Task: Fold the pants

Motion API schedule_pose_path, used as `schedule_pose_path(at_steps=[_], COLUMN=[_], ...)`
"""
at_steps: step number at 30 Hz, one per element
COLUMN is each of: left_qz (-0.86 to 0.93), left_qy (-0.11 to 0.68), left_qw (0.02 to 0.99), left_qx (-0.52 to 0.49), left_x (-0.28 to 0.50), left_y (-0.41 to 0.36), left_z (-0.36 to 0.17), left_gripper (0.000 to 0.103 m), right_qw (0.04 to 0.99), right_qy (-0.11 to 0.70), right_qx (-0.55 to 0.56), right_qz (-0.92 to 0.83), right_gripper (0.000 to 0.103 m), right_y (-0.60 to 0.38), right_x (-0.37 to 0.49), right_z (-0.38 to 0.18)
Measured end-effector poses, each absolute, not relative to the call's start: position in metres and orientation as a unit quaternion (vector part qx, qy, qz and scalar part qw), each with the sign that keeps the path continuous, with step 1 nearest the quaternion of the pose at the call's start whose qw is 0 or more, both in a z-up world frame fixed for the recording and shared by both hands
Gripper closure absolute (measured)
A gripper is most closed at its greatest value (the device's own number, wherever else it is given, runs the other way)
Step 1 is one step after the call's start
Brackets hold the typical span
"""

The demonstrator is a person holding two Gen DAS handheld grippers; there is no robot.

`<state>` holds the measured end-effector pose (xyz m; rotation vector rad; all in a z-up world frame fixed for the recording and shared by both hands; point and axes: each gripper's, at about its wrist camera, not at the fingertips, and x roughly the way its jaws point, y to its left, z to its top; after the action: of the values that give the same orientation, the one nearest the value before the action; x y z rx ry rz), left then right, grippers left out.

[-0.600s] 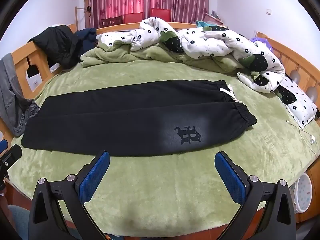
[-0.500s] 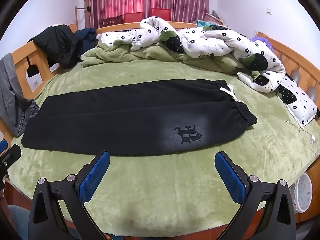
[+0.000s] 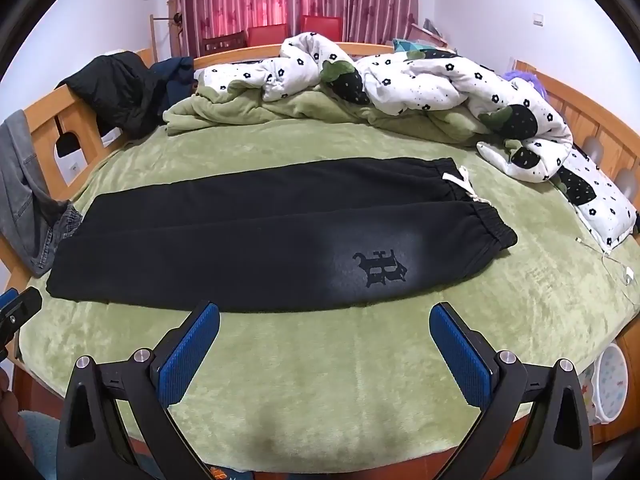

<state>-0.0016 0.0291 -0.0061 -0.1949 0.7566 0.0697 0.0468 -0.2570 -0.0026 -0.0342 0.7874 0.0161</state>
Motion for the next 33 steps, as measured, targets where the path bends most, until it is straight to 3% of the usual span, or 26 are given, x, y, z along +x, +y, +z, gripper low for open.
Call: schedule_pose_path(at_steps=[33], left_qz=[0.039], left_qy=[0.376], left_qw=[0.921], left_qx=[-0.090], left_x=[-0.0009], left_y=[0.0273], left_z=[-0.0098], left_gripper=[0.000], right_qw=[0.923], right_qy=[0.384], right_qx=[-0.016], right_qz=[0.011], right_gripper=[0.000], right_y=[-0.2551], right_x=[0.0439], right_z=[0.0005])
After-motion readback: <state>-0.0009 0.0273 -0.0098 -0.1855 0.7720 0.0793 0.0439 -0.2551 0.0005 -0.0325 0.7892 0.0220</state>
